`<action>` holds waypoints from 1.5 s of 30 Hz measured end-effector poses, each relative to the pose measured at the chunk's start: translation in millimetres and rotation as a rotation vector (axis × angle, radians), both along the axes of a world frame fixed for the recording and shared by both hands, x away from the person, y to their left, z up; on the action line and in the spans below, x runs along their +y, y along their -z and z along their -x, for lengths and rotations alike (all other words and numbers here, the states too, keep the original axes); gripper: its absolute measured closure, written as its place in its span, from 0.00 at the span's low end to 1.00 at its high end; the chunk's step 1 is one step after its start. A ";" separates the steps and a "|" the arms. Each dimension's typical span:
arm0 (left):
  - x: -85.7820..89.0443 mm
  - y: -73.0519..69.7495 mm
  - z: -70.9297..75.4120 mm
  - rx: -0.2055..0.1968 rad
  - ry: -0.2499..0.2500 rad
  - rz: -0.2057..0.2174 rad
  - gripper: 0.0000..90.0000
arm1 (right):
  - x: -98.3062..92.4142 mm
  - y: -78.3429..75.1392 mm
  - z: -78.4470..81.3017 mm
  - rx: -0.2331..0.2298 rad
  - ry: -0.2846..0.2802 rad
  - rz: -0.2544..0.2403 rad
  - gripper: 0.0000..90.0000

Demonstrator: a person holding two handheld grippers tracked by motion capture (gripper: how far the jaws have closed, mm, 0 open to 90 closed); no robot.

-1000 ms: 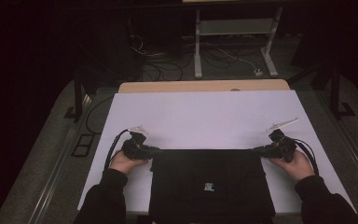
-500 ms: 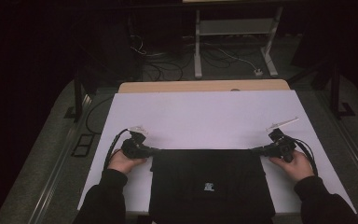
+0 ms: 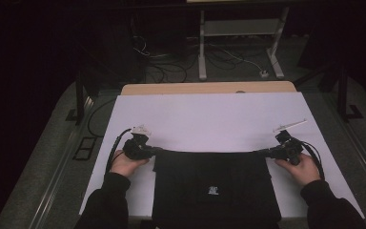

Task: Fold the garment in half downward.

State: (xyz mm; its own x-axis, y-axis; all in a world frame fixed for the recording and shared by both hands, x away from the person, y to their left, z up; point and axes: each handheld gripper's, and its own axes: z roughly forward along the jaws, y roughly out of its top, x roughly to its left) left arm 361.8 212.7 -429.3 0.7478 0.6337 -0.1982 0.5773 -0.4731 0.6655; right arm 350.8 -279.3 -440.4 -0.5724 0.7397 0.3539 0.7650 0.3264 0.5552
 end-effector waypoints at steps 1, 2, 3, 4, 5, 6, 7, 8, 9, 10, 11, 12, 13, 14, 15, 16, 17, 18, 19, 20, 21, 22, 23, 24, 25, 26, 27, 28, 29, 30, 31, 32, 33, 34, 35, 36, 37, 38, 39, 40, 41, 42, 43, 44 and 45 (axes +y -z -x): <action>-0.3 -0.1 0.0 -0.002 -0.009 0.004 0.97 | -0.2 -0.6 0.0 -0.005 0.008 -0.004 0.94; 0.1 -0.1 -0.7 0.000 -0.012 0.002 0.97 | -0.4 -1.2 0.0 -0.010 0.015 -0.012 0.94; 0.3 0.1 -1.2 0.000 -0.020 -0.003 0.97 | -0.6 -2.0 0.0 -0.009 0.021 -0.020 0.94; 0.3 0.3 -1.7 -0.003 -0.044 -0.006 0.97 | -0.6 -2.4 -0.2 -0.014 0.026 -0.023 0.94; 2.3 -0.1 -3.4 0.000 -0.059 -0.009 0.97 | -0.8 -2.7 -0.4 -0.019 0.031 -0.026 0.94; 4.4 -0.3 -5.0 0.006 -0.076 0.009 0.97 | -1.1 -3.2 -0.7 -0.020 0.034 -0.029 0.94; 6.0 -0.1 -6.2 0.015 -0.090 0.035 0.97 | -0.8 -3.6 -0.8 -0.022 0.041 -0.029 0.94; 7.3 0.5 -7.0 0.020 -0.090 0.048 0.97 | -0.6 -3.8 -1.1 -0.024 0.045 -0.032 0.94; 8.0 0.9 -7.1 0.024 -0.083 0.038 0.97 | -0.6 -3.7 -1.5 -0.026 0.051 -0.036 0.94; 7.8 1.5 -7.2 0.026 -0.076 0.032 0.97 | -0.4 -3.4 -1.8 -0.027 0.055 -0.041 0.94; 6.6 1.9 -6.7 0.028 -0.081 0.031 0.97 | 0.0 -3.5 -2.1 -0.024 0.061 -0.043 0.94; 6.6 1.3 -6.8 0.023 -0.078 0.021 0.97 | 0.2 -3.4 -2.4 -0.030 0.060 -0.035 0.94; 5.9 1.0 -6.8 0.019 -0.091 0.034 0.97 | 0.4 -3.6 -2.7 -0.034 0.067 -0.032 0.94; 7.1 0.1 -7.5 0.015 -0.082 0.027 0.97 | -0.1 -3.8 -3.4 -0.034 0.075 -0.034 0.94; 7.4 -0.2 -7.5 0.008 -0.085 0.024 0.97 | -0.4 -4.4 -3.9 -0.038 0.085 -0.035 0.94; 7.4 -0.2 -7.2 0.007 -0.091 0.026 0.97 | -0.5 -5.0 -4.5 -0.045 0.099 -0.037 0.94; 7.2 0.0 -7.1 0.008 -0.100 0.033 0.97 | -0.4 -6.0 -5.5 -0.049 0.107 -0.039 0.94; 7.4 -0.2 -7.1 0.003 -0.105 0.028 0.97 | 0.4 -7.0 -6.2 -0.055 0.113 -0.037 0.94; 7.3 -0.8 -7.2 -0.004 -0.108 0.025 0.98 | 1.2 -7.9 -6.7 -0.059 0.115 -0.038 0.94; 7.8 -2.0 -7.7 -0.012 -0.104 0.017 0.98 | 2.2 -8.8 -7.3 -0.064 0.119 -0.038 0.94; 7.8 -2.0 -7.7 -0.012 -0.104 0.017 0.98 | 3.0 -9.7 -8.2 -0.070 0.121 -0.034 0.94; 6.4 -4.6 -8.7 -0.034 -0.113 0.006 0.98 | 3.6 -10.8 -8.6 -0.073 0.126 -0.033 0.94; 6.5 -6.3 -9.7 -0.044 -0.114 0.000 0.98 | 3.5 -11.6 -9.2 -0.076 0.132 -0.035 0.94; 6.1 -7.4 -10.5 -0.055 -0.122 -0.002 0.98 | 2.7 -12.0 -10.2 -0.079 0.138 -0.038 0.94; 6.1 -8.4 -11.6 -0.067 -0.125 -0.009 0.98 | 1.5 -12.4 -11.0 -0.079 0.146 -0.040 0.94; 6.0 -9.2 -12.4 -0.074 -0.130 -0.014 0.98 | 0.0 -13.0 -11.9 -0.076 0.155 -0.042 0.94; 6.1 -9.9 -13.3 -0.076 -0.137 -0.013 0.98 | -1.8 -13.6 -12.9 -0.075 0.164 -0.053 0.94; 6.2 -10.4 -14.6 -0.079 -0.137 -0.013 0.98 | -4.1 -14.4 -14.1 -0.066 0.173 -0.077 0.94; 6.3 -10.8 -16.1 -0.074 -0.137 -0.009 0.98 | -5.8 -14.9 -15.2 -0.058 0.184 -0.108 0.94; 5.5 -10.7 -17.2 -0.071 -0.143 0.001 0.98 | -7.4 -15.1 -16.2 -0.048 0.190 -0.143 0.94; 5.5 -11.2 -18.3 -0.074 -0.138 -0.006 0.98 | -8.9 -15.0 -16.9 -0.038 0.198 -0.188 0.94; 4.3 -11.4 -19.2 -0.074 -0.141 -0.003 0.98 | -10.2 -14.7 -17.7 -0.032 0.203 -0.216 0.94; 3.9 -12.1 -20.6 -0.075 -0.133 -0.010 0.98 | -10.7 -14.7 -18.3 -0.026 0.209 -0.232 0.94; 3.1 -13.2 -21.7 -0.078 -0.133 -0.016 0.97 | -10.7 -15.1 -18.8 -0.019 0.214 -0.232 0.94; 2.5 -14.5 -22.8 -0.083 -0.133 -0.017 0.97 | -10.7 -14.9 -19.9 -0.027 0.211 -0.224 0.94; 2.4 -16.3 -24.3 -0.089 -0.132 -0.021 0.97 | -10.9 -15.2 -20.6 -0.025 0.214 -0.227 0.94; 1.9 -17.8 -25.6 -0.093 -0.136 -0.012 0.97 | -11.1 -15.2 -21.9 -0.027 0.215 -0.229 0.94; 1.6 -19.6 -27.3 -0.095 -0.137 -0.012 0.97 | -10.9 -15.7 -22.9 -0.023 0.215 -0.227 0.94; 1.1 -21.2 -28.8 -0.099 -0.138 -0.012 0.97 | -10.7 -15.8 -24.4 -0.028 0.214 -0.219 0.94; 1.1 -22.9 -30.4 -0.103 -0.136 -0.017 0.97 | -10.6 -16.1 -25.8 -0.031 0.213 -0.212 0.94; 1.0 -24.2 -32.3 -0.104 -0.133 -0.020 0.97 | -10.3 -16.8 -27.0 -0.027 0.216 -0.211 0.94; 0.9 -25.0 -34.2 -0.102 -0.131 -0.022 0.97 | -10.4 -16.6 -28.7 -0.032 0.215 -0.208 0.94; 0.4 -25.4 -36.0 -0.101 -0.133 -0.022 0.97 | -10.1 -16.6 -30.4 -0.031 0.215 -0.201 0.94; 0.1 -25.5 -37.6 -0.097 -0.134 -0.023 0.97 | -9.7 -16.7 -31.9 -0.029 0.212 -0.191 0.94; -0.5 -25.4 -39.2 -0.096 -0.135 -0.025 0.97 | -9.3 -16.8 -33.5 -0.025 0.211 -0.184 0.94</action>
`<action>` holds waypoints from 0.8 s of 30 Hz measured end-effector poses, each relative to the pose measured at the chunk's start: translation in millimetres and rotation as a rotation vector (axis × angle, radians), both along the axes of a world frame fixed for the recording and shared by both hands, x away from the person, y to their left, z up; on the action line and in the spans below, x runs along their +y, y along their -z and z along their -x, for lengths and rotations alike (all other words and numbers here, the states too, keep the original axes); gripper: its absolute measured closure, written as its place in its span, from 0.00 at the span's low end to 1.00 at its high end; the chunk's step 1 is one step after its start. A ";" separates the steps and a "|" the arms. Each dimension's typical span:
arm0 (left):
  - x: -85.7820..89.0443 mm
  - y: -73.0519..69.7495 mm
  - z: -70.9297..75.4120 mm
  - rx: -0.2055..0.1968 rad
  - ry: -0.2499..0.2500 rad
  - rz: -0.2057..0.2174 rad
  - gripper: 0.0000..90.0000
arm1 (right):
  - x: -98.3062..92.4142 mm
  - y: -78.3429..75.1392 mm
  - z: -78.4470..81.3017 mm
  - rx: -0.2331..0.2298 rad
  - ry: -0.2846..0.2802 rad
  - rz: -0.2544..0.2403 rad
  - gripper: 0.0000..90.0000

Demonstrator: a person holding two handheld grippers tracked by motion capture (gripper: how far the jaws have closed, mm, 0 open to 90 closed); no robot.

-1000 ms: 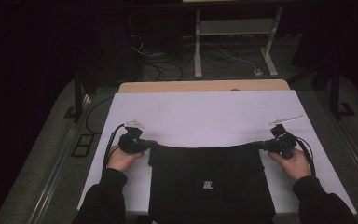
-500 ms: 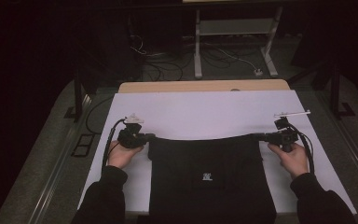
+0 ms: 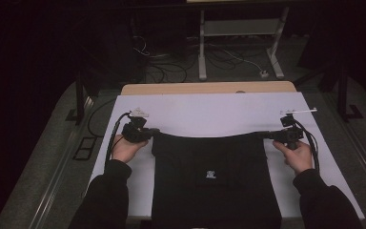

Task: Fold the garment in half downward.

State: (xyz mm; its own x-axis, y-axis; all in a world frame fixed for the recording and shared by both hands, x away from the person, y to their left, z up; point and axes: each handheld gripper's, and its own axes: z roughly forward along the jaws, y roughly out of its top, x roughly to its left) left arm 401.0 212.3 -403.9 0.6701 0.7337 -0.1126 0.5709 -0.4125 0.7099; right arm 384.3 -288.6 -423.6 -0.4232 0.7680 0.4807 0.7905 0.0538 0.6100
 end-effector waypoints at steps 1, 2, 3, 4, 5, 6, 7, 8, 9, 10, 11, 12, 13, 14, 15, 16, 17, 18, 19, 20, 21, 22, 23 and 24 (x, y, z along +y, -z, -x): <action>0.7 -0.5 -1.6 0.006 0.010 -0.018 0.97 | 0.5 0.0 -1.4 0.000 -0.002 0.004 0.94; 0.5 -0.2 -3.0 0.008 0.011 -0.023 0.97 | 1.1 -0.3 -2.6 0.002 -0.002 0.007 0.94; 0.1 -0.1 -4.0 0.009 0.010 -0.024 0.97 | 1.6 -1.2 -3.6 0.010 -0.005 0.009 0.94; 0.2 -0.2 -4.8 0.012 0.010 -0.025 0.97 | 2.3 -1.5 -4.7 0.006 -0.007 0.012 0.94; 0.4 -0.3 -5.4 0.013 0.008 -0.020 0.97 | 2.7 -2.1 -5.5 0.006 -0.008 0.013 0.94; 1.0 -0.3 -6.1 0.015 0.009 -0.019 0.97 | 3.0 -2.6 -5.9 0.006 -0.009 0.014 0.94; 1.3 0.1 -6.5 0.017 0.007 -0.016 0.97 | 3.1 -2.7 -6.3 0.006 -0.010 0.017 0.94; 1.3 0.1 -6.5 0.017 0.007 -0.016 0.97 | 3.1 -2.7 -6.8 0.006 -0.011 0.020 0.94; 1.9 1.3 -7.7 0.024 0.004 -0.012 0.97 | 3.0 -2.7 -7.3 0.008 -0.010 0.021 0.94; 2.1 1.7 -8.4 0.028 0.001 -0.008 0.97 | 2.8 -2.7 -7.9 0.010 -0.010 0.023 0.94; 2.9 1.8 -9.3 0.030 0.002 -0.008 0.97 | 2.9 -3.0 -8.4 0.011 -0.010 0.025 0.94; 3.2 2.0 -10.4 0.034 0.000 -0.005 0.97 | 3.0 -3.5 -9.0 0.011 -0.008 0.027 0.94; 3.3 1.8 -11.7 0.036 -0.001 -0.004 0.97 | 3.2 -3.9 -9.9 0.008 -0.010 0.028 0.94; 3.3 1.4 -13.0 0.037 -0.004 -0.003 0.97 | 3.8 -4.8 -10.7 0.011 -0.009 0.030 0.94; 3.0 0.7 -14.5 0.037 -0.004 -0.006 0.97 | 4.3 -5.5 -12.0 0.008 -0.012 0.035 0.94; 2.6 0.0 -16.2 0.036 -0.003 -0.010 0.97 | 4.7 -6.5 -13.2 0.010 -0.012 0.037 0.94; 1.7 -0.8 -17.7 0.035 -0.006 -0.010 0.97 | 5.1 -7.3 -14.6 0.008 -0.012 0.038 0.94; 1.3 -2.1 -19.5 0.034 -0.005 -0.015 0.97 | 5.4 -8.0 -16.0 0.008 -0.010 0.039 0.94; 0.8 -3.2 -21.2 0.033 -0.006 -0.015 0.97 | 5.6 -8.8 -17.4 0.011 -0.010 0.039 0.94; 0.3 -4.4 -23.0 0.033 -0.007 -0.020 0.97 | 5.8 -9.4 -18.7 0.013 -0.008 0.041 0.94; -0.3 -5.6 -24.7 0.032 -0.009 -0.024 0.97 | 6.0 -10.0 -20.1 0.011 -0.009 0.043 0.94; -0.7 -6.6 -26.7 0.030 -0.011 -0.023 0.97 | 6.1 -10.7 -21.4 0.010 -0.008 0.045 0.94; -1.0 -7.9 -28.8 0.032 -0.012 -0.025 0.97 | 6.2 -11.6 -22.7 0.010 -0.005 0.046 0.94; -1.1 -8.9 -30.7 0.029 -0.014 -0.026 0.97 | 5.9 -12.6 -24.0 0.008 -0.004 0.045 0.94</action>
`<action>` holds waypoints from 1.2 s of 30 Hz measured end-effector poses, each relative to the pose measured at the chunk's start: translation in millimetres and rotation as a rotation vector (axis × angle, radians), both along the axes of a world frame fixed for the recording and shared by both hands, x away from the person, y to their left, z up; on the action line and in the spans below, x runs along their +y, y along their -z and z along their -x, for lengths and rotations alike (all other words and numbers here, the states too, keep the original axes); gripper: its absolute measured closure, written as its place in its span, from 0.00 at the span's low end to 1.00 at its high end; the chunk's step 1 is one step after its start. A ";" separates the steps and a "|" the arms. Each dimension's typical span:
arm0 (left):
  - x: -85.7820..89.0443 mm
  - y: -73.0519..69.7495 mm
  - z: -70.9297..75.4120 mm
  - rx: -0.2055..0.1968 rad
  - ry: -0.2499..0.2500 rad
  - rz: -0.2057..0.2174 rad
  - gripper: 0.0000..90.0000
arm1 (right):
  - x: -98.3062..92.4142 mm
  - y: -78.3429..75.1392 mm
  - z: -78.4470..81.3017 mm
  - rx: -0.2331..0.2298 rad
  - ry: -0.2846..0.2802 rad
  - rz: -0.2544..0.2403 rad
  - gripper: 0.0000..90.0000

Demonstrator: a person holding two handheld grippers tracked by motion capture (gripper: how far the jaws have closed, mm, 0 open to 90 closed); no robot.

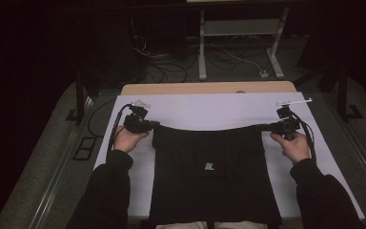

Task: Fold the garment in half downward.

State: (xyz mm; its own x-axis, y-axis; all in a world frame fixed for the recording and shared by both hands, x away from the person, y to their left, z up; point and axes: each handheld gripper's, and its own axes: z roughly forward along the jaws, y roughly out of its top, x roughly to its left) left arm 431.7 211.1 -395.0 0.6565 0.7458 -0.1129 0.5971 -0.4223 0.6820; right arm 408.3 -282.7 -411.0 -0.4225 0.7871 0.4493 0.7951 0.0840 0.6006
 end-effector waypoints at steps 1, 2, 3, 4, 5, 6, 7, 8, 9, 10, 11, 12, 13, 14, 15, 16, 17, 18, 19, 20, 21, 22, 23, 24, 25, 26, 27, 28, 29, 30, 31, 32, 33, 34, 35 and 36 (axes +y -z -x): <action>-0.1 -0.9 -2.1 0.001 -0.002 -0.001 0.97 | -0.3 -0.7 -1.2 -0.002 0.003 -0.002 0.94; -0.5 -1.7 -3.9 0.001 -0.002 -0.002 0.97 | -0.7 -1.4 -2.5 0.000 0.006 -0.001 0.94; -0.8 -2.7 -5.6 -0.001 -0.001 -0.010 0.97 | -1.0 -1.9 -3.8 0.000 0.009 0.000 0.94; -0.9 -3.8 -7.3 -0.001 -0.001 -0.014 0.97 | -1.3 -2.3 -5.2 0.000 0.009 -0.001 0.94; -1.3 -4.3 -8.9 -0.007 -0.004 -0.010 0.97 | -1.5 -3.0 -6.3 0.001 0.011 0.000 0.94; -2.0 -4.8 -10.4 -0.010 -0.008 -0.002 0.97 | -1.6 -3.7 -7.5 -0.001 0.014 -0.002 0.94; -2.2 -5.6 -12.3 -0.011 -0.008 -0.007 0.97 | -1.8 -4.1 -9.0 -0.004 0.017 -0.004 0.94; -2.7 -6.2 -14.1 -0.012 -0.009 -0.008 0.97 | -1.7 -4.3 -10.4 -0.006 0.023 -0.006 0.94; -3.3 -6.8 -15.7 -0.011 -0.011 -0.011 0.97 | -1.8 -4.3 -12.0 -0.009 0.024 -0.004 0.94; -4.0 -7.4 -17.2 -0.013 -0.014 -0.014 0.97 | -1.7 -4.3 -13.4 -0.006 0.025 -0.002 0.94; -4.6 -7.8 -18.9 -0.018 -0.012 -0.015 0.97 | -1.5 -4.4 -14.8 -0.006 0.028 0.001 0.94; -5.0 -8.4 -20.1 -0.017 -0.013 -0.014 0.97 | -1.6 -4.4 -16.2 -0.008 0.028 0.003 0.94; -5.6 -8.5 -21.4 -0.018 -0.016 -0.011 0.97 | -1.5 -4.6 -17.4 -0.008 0.030 0.006 0.94; -5.9 -8.5 -22.8 -0.018 -0.018 -0.009 0.97 | -1.4 -4.6 -18.6 -0.013 0.033 0.009 0.94; -6.0 -8.5 -24.3 -0.016 -0.017 -0.011 0.97 | -1.5 -4.9 -19.6 -0.010 0.033 0.010 0.94; -6.0 -8.3 -25.7 -0.017 -0.018 -0.013 0.97 | -1.5 -5.1 -20.8 -0.010 0.035 0.010 0.94; -5.9 -8.2 -27.1 -0.015 -0.021 -0.011 0.97 | -1.7 -5.4 -22.0 -0.013 0.035 0.013 0.94; -5.5 -7.8 -28.6 -0.016 -0.023 -0.003 0.97 | -1.9 -5.7 -23.2 -0.014 0.037 0.010 0.94; -5.1 -7.3 -29.9 -0.017 -0.029 0.003 0.97 | -1.9 -5.9 -24.6 -0.015 0.043 0.007 0.94; -5.0 -6.9 -31.1 -0.015 -0.034 0.008 0.97 | -2.4 -5.9 -26.3 -0.017 0.044 0.009 0.94; -4.7 -6.6 -32.2 -0.016 -0.037 0.008 0.97 | -2.6 -6.1 -27.8 -0.017 0.045 0.009 0.94; -4.7 -6.8 -33.1 -0.015 -0.039 0.010 0.97 | -2.9 -6.6 -29.3 -0.016 0.045 0.008 0.94; -4.6 -7.4 -33.9 -0.017 -0.041 0.006 0.97 | -2.7 -7.1 -30.7 -0.019 0.046 0.009 0.94; -4.5 -8.3 -34.9 -0.020 -0.039 0.004 0.97 | -2.3 -8.1 -32.0 -0.020 0.046 0.011 0.94; -4.8 -9.3 -35.6 -0.024 -0.039 0.003 0.97 | -1.7 -9.3 -33.3 -0.021 0.045 0.016 0.94; -5.3 -10.5 -36.4 -0.024 -0.039 0.002 0.97 | -1.4 -10.5 -34.7 -0.023 0.044 0.022 0.94; -5.8 -11.8 -37.3 -0.027 -0.041 0.002 0.97 | -1.0 -11.8 -35.9 -0.026 0.044 0.022 0.94; -6.0 -13.0 -38.3 -0.029 -0.041 0.003 0.97 | -0.9 -13.1 -37.2 -0.029 0.043 0.027 0.94; -6.3 -14.1 -39.5 -0.030 -0.042 0.001 0.97 | -0.4 -14.4 -38.6 -0.031 0.046 0.028 0.94; -6.7 -15.1 -40.5 -0.028 -0.042 0.000 0.97 | -0.4 -15.6 -40.0 -0.032 0.042 0.033 0.94; -6.7 -15.1 -40.5 -0.028 -0.042 0.000 0.97 | -0.1 -17.1 -41.2 -0.032 0.045 0.033 0.94; -7.2 -17.3 -42.3 -0.036 -0.045 -0.003 0.97 | -0.2 -18.5 -42.3 -0.034 0.046 0.034 0.94; -7.5 -18.0 -43.2 -0.040 -0.048 0.002 0.97 | 0.0 -19.9 -43.3 -0.036 0.051 0.031 0.94; -7.7 -19.0 -44.0 -0.041 -0.049 0.002 0.97 | -0.2 -21.0 -44.2 -0.040 0.051 0.032 0.94; -8.0 -19.7 -44.9 -0.044 -0.050 0.001 0.97 | -0.3 -22.1 -45.1 -0.039 0.053 0.030 0.94; -8.4 -20.2 -45.8 -0.044 -0.052 -0.002 0.97 | -0.6 -22.6 -46.0 -0.040 0.055 0.029 0.94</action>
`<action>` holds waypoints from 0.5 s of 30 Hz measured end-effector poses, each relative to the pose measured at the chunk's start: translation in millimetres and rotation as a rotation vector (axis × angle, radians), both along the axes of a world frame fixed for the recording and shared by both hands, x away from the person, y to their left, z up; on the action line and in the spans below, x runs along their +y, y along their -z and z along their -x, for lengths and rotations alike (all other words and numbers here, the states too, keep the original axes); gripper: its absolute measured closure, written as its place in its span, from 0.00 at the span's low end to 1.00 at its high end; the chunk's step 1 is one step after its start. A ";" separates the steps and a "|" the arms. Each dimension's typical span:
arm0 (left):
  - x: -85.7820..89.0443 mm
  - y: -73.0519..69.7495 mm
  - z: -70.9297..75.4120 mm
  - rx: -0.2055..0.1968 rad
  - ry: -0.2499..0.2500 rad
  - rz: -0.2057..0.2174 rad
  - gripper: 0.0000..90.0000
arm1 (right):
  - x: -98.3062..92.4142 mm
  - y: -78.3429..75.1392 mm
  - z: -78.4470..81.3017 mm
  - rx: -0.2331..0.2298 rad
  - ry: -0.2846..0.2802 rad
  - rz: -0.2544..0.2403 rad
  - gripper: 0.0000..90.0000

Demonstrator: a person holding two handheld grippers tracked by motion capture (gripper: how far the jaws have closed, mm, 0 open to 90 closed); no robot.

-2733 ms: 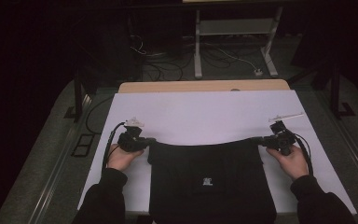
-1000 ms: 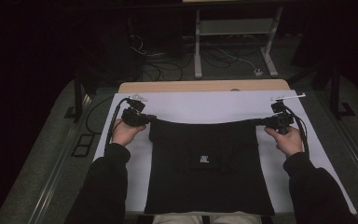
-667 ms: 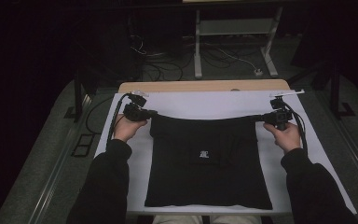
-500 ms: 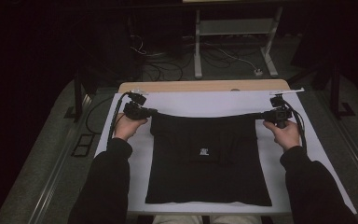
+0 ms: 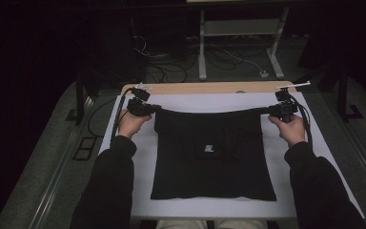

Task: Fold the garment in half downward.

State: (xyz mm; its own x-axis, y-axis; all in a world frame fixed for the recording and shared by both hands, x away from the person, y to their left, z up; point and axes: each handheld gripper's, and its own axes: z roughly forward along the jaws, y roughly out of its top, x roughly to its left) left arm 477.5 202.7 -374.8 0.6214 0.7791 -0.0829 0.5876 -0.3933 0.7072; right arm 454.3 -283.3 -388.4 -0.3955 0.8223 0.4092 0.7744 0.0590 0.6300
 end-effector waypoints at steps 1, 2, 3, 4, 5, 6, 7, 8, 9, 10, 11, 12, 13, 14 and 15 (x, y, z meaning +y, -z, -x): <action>-0.7 -0.1 -1.0 0.000 -0.006 0.002 0.97 | -0.2 -0.2 -1.1 0.000 0.002 -0.001 0.94; -0.9 -0.3 -2.2 0.001 -0.008 0.002 0.97 | -0.7 0.1 -2.2 -0.003 0.003 -0.002 0.94; -0.9 -0.3 -2.2 0.001 -0.008 0.002 0.97 | -0.9 0.4 -3.2 0.002 0.008 -0.008 0.94; -0.8 0.0 -4.4 0.002 -0.005 0.007 0.97 | -1.2 1.4 -4.2 0.002 0.012 -0.018 0.94; -0.6 0.2 -5.6 0.006 -0.002 0.005 0.97 | -1.5 2.4 -5.2 0.008 0.015 -0.024 0.94; -1.0 0.5 -6.7 0.007 -0.001 0.002 0.97 | -1.5 3.3 -6.5 0.015 0.017 -0.020 0.94; -1.5 0.8 -7.6 0.006 -0.004 -0.001 0.97 | -1.6 3.9 -7.8 0.020 0.017 -0.012 0.94; -2.1 1.2 -8.8 0.003 -0.005 -0.002 0.97 | -1.8 4.4 -9.1 0.024 0.020 -0.011 0.94; -2.7 1.6 -9.9 0.001 -0.007 -0.003 0.97 | -2.4 5.1 -10.5 0.024 0.020 -0.011 0.94; -3.4 2.0 -10.9 0.003 -0.011 -0.004 0.97 | -2.4 5.5 -11.9 0.026 0.026 -0.018 0.94; -3.8 2.5 -12.3 0.005 -0.012 -0.004 0.97 | -2.7 5.6 -13.2 0.031 0.027 -0.014 0.94; -4.3 3.6 -13.7 0.007 -0.014 0.000 0.97 | -2.8 6.5 -14.8 0.031 0.028 -0.013 0.94; -4.9 5.2 -14.9 0.011 -0.018 -0.001 0.97 | -2.8 6.8 -16.1 0.037 0.027 -0.011 0.94; -5.4 7.2 -16.1 0.015 -0.024 -0.002 0.97 | -2.5 8.2 -17.5 0.036 0.029 -0.013 0.94; -5.6 9.6 -17.4 0.023 -0.026 -0.001 0.97 | -2.3 9.3 -18.8 0.040 0.027 -0.016 0.94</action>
State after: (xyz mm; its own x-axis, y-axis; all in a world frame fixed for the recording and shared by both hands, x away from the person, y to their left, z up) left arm 494.9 197.1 -384.4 0.5987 0.7952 -0.0962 0.6140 -0.3785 0.6927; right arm 473.1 -285.6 -397.7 -0.3560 0.8256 0.4377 0.8004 0.0277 0.5989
